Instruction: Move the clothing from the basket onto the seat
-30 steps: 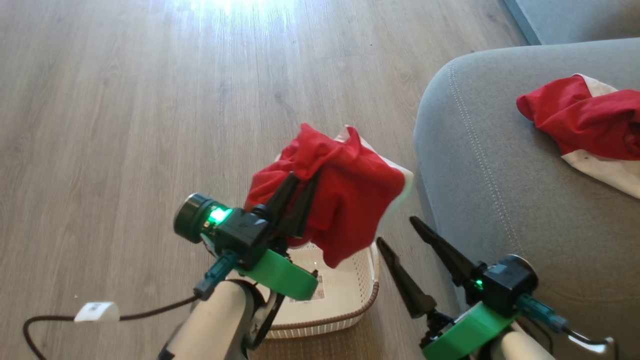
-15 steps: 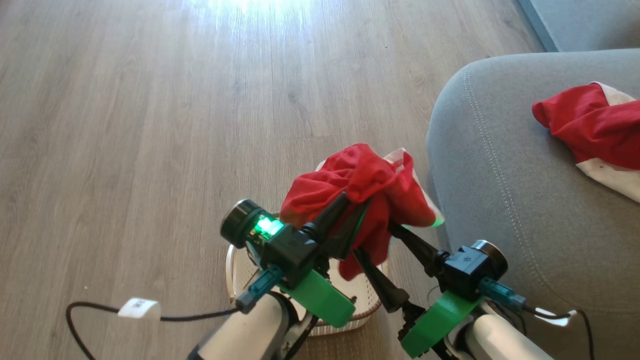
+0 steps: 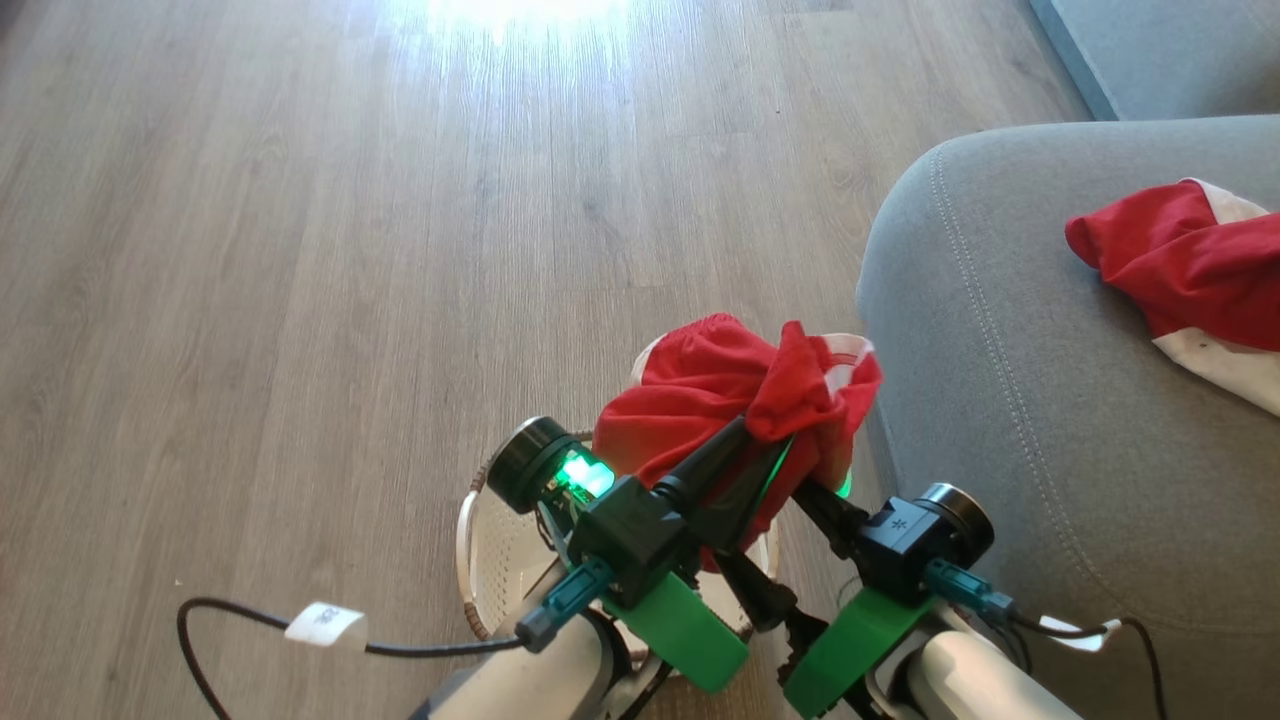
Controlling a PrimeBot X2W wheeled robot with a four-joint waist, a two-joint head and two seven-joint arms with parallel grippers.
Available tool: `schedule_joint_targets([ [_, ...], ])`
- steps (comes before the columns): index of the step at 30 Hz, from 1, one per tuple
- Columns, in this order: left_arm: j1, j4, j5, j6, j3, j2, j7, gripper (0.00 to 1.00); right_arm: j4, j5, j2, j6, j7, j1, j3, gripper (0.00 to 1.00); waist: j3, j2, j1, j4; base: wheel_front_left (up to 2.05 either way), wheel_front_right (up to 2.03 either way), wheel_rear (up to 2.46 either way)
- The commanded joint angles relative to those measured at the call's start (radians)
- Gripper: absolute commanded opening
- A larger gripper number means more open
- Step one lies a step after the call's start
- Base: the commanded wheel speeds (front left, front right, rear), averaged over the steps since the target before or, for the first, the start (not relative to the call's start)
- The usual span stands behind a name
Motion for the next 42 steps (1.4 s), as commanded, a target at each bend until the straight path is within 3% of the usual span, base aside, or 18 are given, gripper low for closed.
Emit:
schedule_joint_targets([
  [1, -0.052, -0.030, -0.009, 0.005, 0.026, 0.000, -0.005, 0.00, -0.028, -0.008, 0.021, 0.007, -0.009, -0.042, 0.001, 1.00, -0.001, 0.0000, 0.0000, 0.000, 0.00, 0.00, 0.00],
  [2, -0.052, -0.029, -0.009, 0.006, 0.024, 0.000, -0.005, 0.00, -0.028, -0.005, 0.028, 0.007, -0.009, -0.040, -0.004, 1.00, -0.002, 0.0000, 0.0000, 0.001, 0.00, 0.00, 0.00],
  [4, -0.052, -0.029, -0.011, 0.006, 0.022, 0.000, -0.005, 0.00, -0.031, 0.008, 0.041, 0.007, -0.009, -0.036, -0.019, 0.04, -0.002, 0.0000, 0.0000, 0.002, 0.00, 0.00, 0.00],
  [5, -0.051, -0.028, -0.012, 0.007, 0.022, 0.000, -0.005, 0.00, -0.035, 0.016, 0.047, 0.007, -0.009, -0.034, -0.025, 0.00, -0.001, 0.0000, 0.0000, 0.003, 0.00, 0.00, 0.00],
  [25, -0.025, 0.010, -0.015, 0.014, 0.124, 0.000, -0.005, 0.00, -0.120, 0.170, 0.097, 0.007, -0.009, 0.010, -0.199, 0.00, 0.016, 0.0000, 0.0000, 0.019, 0.00, 0.00, 0.00],
  [39, -0.029, 0.136, -0.039, -0.014, 0.080, 0.000, -0.005, 0.00, -0.176, 0.214, 0.112, 0.007, -0.009, 0.014, -0.232, 0.00, 0.021, 0.0000, 0.0000, 0.018, 0.00, 0.00, 0.00],
  [40, -0.030, 0.136, -0.042, -0.013, 0.079, 0.000, -0.005, 0.20, -0.175, 0.214, 0.112, 0.007, -0.009, 0.014, -0.233, 0.00, 0.021, 0.0000, 0.0000, 0.017, 0.00, 0.00, 0.00],
  [41, -0.031, 0.134, -0.043, -0.009, 0.080, 0.000, -0.005, 0.55, -0.174, 0.213, 0.111, 0.007, -0.009, 0.015, -0.234, 0.00, 0.021, 0.0000, 0.0000, 0.017, 0.00, 0.00, 0.00],
  [42, -0.032, 0.132, -0.044, -0.004, 0.083, 0.000, -0.005, 1.00, -0.172, 0.212, 0.110, 0.007, -0.009, 0.015, -0.236, 0.00, 0.021, 0.0000, 0.0000, 0.016, 0.00, 0.00, 0.00],
])
